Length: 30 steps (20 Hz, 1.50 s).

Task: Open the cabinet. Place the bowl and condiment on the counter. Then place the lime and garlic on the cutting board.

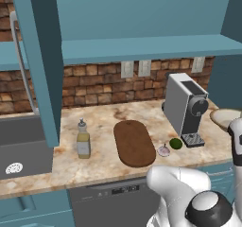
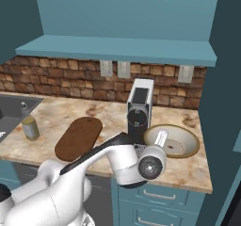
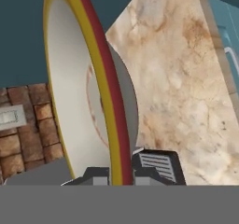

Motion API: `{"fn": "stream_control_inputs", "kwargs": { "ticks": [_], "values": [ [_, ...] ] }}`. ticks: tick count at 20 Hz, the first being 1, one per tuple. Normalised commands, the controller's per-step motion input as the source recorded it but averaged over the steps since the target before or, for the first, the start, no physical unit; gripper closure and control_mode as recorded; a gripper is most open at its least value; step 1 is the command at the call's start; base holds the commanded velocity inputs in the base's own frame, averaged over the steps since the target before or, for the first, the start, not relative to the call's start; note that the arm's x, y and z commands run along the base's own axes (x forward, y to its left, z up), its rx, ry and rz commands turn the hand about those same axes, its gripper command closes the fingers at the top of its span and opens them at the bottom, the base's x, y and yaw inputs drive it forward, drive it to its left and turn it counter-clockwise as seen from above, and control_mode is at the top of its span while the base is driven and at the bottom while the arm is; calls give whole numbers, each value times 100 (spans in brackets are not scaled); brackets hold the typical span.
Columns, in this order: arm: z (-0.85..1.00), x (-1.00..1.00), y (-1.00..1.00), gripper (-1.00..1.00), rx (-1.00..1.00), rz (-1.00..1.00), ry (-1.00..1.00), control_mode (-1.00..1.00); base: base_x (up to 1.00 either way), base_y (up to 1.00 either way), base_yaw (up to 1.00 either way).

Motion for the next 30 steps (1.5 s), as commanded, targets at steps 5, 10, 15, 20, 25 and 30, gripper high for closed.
{"fn": "stream_control_inputs", "kwargs": {
  "ticks": [5,10,15,20,25,30],
  "values": [
    [-45,19,-26,100,5,7,0,-100,0,0,0],
    [-44,19,-23,100,3,6,0,-100,0,0,0],
    [-40,20,-20,100,1,5,0,-100,0,0,0],
    [-27,17,-18,100,0,4,0,-100,0,0,0],
    [-28,21,-12,100,0,4,0,-100,0,0,0],
    [-31,26,-5,100,0,5,0,-100,0,0,0]
  ]
}}
